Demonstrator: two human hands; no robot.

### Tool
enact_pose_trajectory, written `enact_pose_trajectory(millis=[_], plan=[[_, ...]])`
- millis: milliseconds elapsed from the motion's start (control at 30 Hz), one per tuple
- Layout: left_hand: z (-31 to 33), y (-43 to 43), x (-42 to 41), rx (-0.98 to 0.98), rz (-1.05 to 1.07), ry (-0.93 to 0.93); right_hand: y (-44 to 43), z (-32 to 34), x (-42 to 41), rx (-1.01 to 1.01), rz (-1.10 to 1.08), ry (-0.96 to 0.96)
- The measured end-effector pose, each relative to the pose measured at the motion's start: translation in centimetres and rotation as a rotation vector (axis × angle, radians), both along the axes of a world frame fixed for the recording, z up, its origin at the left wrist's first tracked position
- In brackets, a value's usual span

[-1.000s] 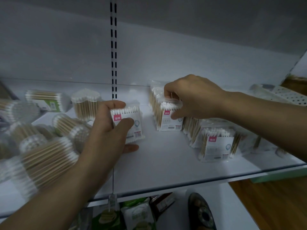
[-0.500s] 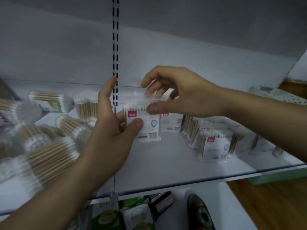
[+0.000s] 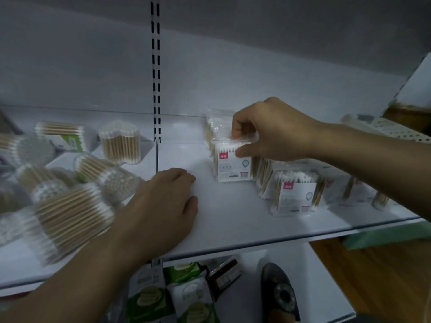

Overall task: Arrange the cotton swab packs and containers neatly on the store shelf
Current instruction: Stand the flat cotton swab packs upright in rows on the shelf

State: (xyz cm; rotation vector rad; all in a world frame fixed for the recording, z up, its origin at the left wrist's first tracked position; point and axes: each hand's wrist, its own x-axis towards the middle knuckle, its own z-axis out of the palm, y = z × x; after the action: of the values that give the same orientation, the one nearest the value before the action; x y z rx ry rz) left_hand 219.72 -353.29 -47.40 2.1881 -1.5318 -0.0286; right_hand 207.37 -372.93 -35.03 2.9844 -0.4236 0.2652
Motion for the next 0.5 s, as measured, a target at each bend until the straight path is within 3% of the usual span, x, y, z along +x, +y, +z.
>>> enact_pose_trajectory(millis=[367, 500], plan=[[0.8, 0.4, -0.3, 0.04, 0.015, -0.063, 1.3, -0.6, 0.2, -0.318, -0.008, 0.106], [0.8, 0.0, -0.2, 0.082, 0.004, -0.084, 1.5, -1.2, 0.4, -0.31, -0.062, 0.116]])
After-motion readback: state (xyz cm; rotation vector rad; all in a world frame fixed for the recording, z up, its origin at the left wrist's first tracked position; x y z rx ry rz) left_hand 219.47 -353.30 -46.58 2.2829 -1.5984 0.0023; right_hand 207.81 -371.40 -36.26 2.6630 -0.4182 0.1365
